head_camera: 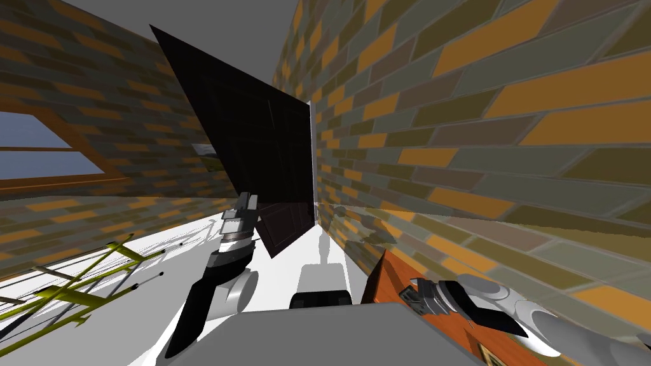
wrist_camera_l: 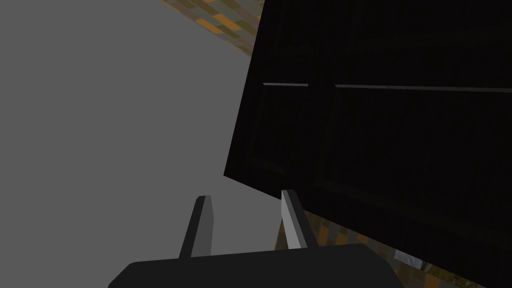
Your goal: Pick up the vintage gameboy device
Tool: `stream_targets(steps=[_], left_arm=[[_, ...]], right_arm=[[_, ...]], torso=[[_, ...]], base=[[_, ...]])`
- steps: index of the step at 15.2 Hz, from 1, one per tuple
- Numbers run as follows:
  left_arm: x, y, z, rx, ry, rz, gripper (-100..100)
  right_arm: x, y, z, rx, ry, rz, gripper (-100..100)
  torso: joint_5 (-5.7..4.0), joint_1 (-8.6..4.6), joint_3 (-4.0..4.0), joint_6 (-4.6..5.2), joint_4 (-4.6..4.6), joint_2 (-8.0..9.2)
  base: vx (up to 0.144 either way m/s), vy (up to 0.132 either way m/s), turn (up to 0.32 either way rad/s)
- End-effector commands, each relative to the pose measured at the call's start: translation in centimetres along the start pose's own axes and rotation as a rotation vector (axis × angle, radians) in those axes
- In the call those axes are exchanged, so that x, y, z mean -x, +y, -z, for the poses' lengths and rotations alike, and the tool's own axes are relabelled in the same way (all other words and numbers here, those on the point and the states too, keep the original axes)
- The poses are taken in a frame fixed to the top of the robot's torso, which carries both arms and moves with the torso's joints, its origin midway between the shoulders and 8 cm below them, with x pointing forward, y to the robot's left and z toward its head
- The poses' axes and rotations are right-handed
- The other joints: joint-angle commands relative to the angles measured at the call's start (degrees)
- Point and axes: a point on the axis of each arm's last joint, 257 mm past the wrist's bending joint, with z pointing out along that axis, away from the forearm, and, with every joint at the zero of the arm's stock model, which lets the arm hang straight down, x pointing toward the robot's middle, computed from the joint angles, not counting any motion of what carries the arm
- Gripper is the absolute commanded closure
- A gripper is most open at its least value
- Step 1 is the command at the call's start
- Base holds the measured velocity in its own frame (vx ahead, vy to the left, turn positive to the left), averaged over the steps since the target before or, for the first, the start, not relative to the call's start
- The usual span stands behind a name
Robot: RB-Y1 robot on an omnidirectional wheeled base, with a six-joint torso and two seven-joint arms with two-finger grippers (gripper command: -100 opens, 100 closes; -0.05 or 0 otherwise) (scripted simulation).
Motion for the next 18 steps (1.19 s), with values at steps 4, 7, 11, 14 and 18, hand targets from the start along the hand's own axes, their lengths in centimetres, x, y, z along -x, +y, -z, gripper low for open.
stream_targets(steps=[4,7,11,14,18], left_arm=[[0.0,0.0,0.0,0.000,0.000,0.000,0],[0.0,0.0,0.0,0.000,0.000,0.000,0],[0.0,0.0,0.0,0.000,0.000,0.000,0],[0.0,0.0,0.0,0.000,0.000,0.000,0],[0.0,0.0,0.0,0.000,0.000,0.000,0]], right_arm=[[-2.1,-0.9,1.0,-0.012,0.054,0.015,-100],[-3.2,0.2,-0.9,-0.018,0.060,-0.001,-100],[-3.0,-0.3,-0.5,-0.016,0.059,0.003,100],[-2.6,-0.6,0.4,-0.014,0.059,0.010,100],[-2.5,-0.9,0.8,-0.014,0.060,0.015,100]], torso=[[0.00,0.02,0.03,0.00,0.01,0.06],[-0.03,0.00,-0.01,-0.04,0.00,-0.03],[-0.01,0.02,-0.02,-0.02,0.00,-0.03],[-0.04,-0.02,-0.03,-0.01,-0.02,-0.04],[0.03,0.08,0.03,0.04,0.00,0.06]], base=[[-0.009,-0.003,-0.021],[0.016,-0.017,0.082],[0.006,-0.006,0.009],[-0.002,0.003,-0.026],[-0.018,0.014,-0.057]])
